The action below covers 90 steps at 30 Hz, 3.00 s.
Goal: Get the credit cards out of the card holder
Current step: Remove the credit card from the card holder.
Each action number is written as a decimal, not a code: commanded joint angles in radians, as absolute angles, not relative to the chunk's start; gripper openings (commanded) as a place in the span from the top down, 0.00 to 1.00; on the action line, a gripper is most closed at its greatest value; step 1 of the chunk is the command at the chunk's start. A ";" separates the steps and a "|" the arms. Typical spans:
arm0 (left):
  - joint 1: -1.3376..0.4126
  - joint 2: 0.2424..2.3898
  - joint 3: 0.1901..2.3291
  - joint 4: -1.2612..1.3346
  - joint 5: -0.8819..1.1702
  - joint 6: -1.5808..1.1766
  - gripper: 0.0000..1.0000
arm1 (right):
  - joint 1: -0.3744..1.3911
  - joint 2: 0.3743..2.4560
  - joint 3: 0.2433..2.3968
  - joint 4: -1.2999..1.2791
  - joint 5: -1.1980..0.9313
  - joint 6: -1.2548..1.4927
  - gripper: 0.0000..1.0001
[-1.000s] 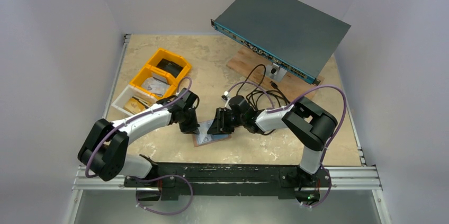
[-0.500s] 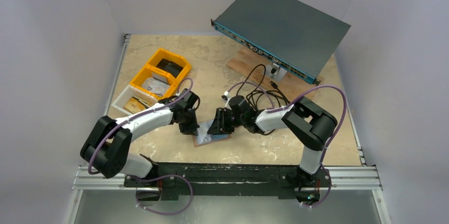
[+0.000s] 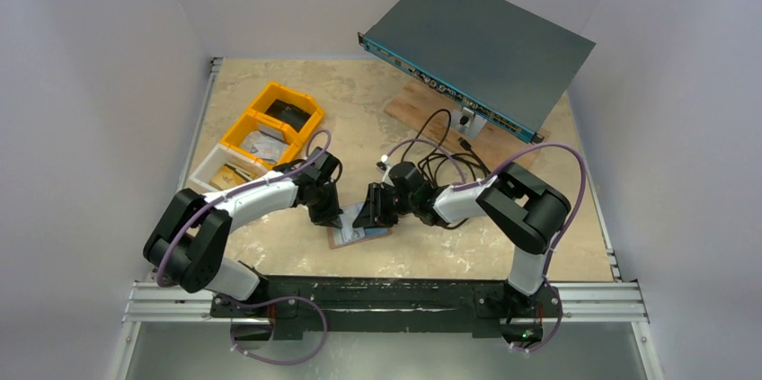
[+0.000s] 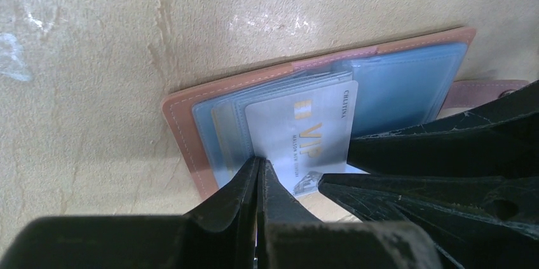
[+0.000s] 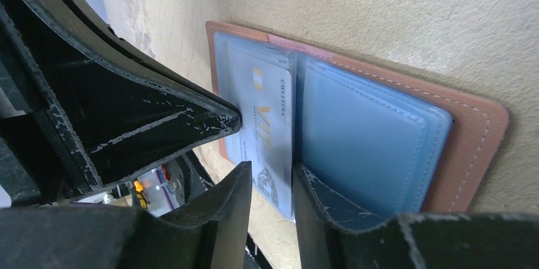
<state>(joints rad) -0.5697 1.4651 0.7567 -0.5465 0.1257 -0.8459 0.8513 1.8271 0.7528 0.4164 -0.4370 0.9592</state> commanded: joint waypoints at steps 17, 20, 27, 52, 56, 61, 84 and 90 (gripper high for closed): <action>-0.568 1.527 0.724 -0.520 0.085 -0.858 1.00 | 0.783 1.973 0.540 1.002 -0.625 1.224 0.80; -0.568 1.528 0.724 -0.521 0.084 -0.858 1.00 | 0.780 1.990 0.529 1.047 -0.627 1.250 0.82; -0.568 1.533 0.723 -0.525 0.084 -0.858 1.00 | 0.772 2.000 0.510 1.090 -0.615 1.271 0.91; -0.546 1.554 0.727 -0.562 0.060 -0.830 1.00 | 0.732 1.944 0.435 1.056 -0.553 1.257 0.90; -0.545 1.555 0.726 -0.557 0.063 -0.830 1.00 | 0.733 1.959 0.444 1.074 -0.565 1.262 0.89; -0.546 1.559 0.729 -0.554 0.069 -0.829 1.00 | 0.733 1.975 0.463 1.070 -0.565 1.261 0.89; -0.538 1.585 0.739 -0.561 0.071 -0.809 1.00 | 0.721 1.771 0.424 0.819 -0.406 1.156 1.00; -0.534 1.594 0.742 -0.556 0.078 -0.804 1.00 | 0.721 1.803 0.473 0.785 -0.449 1.116 0.93</action>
<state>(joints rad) -0.5446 1.5303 0.7784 -0.5144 0.2173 -0.8505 0.7254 1.7786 0.4358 0.8177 -0.4572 1.1656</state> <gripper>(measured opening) 0.004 0.011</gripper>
